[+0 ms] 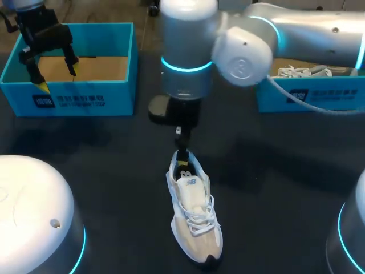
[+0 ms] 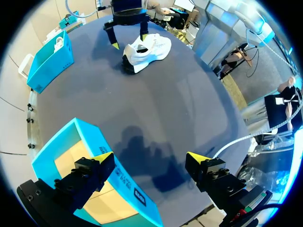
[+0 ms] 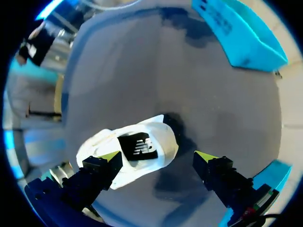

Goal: Take the shoe out of the shoebox, open the shoe tongue, remove and reinsert the insole, then place the shoe into the shoebox

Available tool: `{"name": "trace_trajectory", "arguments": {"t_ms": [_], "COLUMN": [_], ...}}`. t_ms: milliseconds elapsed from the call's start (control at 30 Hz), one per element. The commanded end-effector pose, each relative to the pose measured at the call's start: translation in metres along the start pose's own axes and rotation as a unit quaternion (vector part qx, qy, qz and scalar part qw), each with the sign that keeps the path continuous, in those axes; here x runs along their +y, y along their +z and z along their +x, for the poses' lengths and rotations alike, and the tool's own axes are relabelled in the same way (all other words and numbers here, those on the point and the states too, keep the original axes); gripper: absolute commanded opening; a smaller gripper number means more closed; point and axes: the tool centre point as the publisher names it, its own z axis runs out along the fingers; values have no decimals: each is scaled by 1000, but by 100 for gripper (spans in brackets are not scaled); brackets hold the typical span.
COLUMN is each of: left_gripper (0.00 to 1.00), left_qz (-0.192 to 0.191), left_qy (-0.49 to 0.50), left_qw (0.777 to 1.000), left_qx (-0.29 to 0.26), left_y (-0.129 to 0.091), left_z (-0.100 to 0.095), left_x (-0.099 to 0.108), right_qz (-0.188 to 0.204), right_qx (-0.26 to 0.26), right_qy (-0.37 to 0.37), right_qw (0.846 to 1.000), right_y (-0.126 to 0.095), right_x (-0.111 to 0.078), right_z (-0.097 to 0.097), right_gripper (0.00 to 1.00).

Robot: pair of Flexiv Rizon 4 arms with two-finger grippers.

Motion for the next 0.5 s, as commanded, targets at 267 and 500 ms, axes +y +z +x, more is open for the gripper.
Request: {"name": "trace_trajectory", "arguments": {"t_ms": [267,500], "left_gripper": [100,100], "left_qz": [-1,-1], "left_qy": [0,0], "left_qw": [1000,1000], "left_qx": [0,0], "left_y": [0,0], "left_z": [0,0], "left_x": [0,0], "right_qz": [48,39], "right_qx": [-29,-29], "right_qy": [-51,-72], "right_qw": [997,996], "right_y": [17,32], "right_x": [6,-4], "right_z": [-7,-21], "right_gripper": [100,100]}}
